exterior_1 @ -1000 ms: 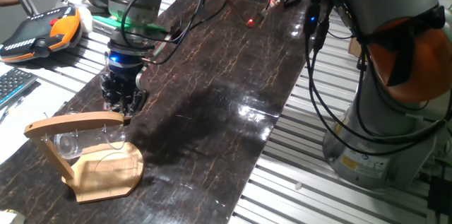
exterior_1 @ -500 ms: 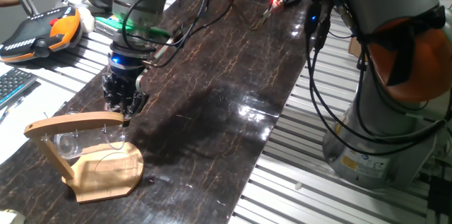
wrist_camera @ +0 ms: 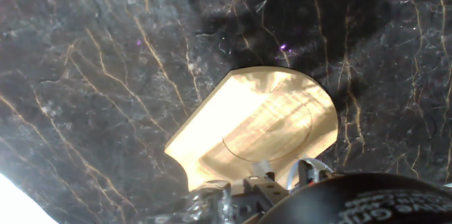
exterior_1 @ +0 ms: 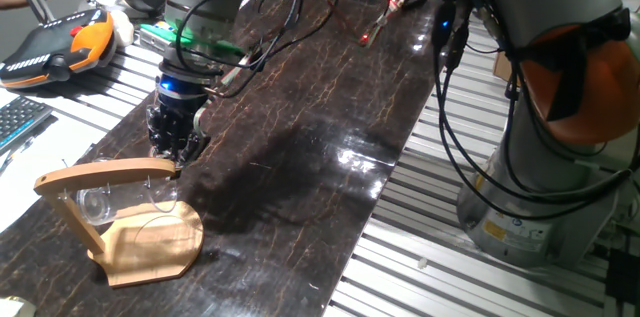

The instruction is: Take the cup off the cup rack

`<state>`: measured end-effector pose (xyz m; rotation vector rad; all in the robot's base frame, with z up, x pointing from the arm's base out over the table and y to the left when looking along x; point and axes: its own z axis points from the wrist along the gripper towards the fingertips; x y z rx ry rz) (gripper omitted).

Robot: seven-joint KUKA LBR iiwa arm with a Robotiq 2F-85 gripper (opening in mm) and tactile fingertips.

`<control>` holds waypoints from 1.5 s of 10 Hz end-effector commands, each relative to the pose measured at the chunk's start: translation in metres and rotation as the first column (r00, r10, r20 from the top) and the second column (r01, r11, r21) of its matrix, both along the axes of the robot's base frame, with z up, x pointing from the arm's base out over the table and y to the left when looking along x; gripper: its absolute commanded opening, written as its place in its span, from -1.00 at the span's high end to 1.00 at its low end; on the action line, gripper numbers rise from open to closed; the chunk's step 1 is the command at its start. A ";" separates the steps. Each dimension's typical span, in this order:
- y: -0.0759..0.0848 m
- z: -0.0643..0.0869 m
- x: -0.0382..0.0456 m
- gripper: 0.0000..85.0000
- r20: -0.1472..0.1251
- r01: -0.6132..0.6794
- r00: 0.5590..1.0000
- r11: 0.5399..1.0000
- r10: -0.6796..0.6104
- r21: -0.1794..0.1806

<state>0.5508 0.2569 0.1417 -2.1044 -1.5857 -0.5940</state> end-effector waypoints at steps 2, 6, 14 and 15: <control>0.001 0.000 0.0006 0.50 0.010 0.009 1.000 1.000 -0.009 0.000; 0.002 0.001 0.0014 0.65 0.028 0.039 0.999 0.999 -0.039 0.002; 0.001 0.003 0.0030 0.69 0.094 0.082 0.992 0.996 -0.079 -0.025; 0.001 0.004 0.0033 0.69 0.105 0.083 0.991 0.996 -0.078 -0.041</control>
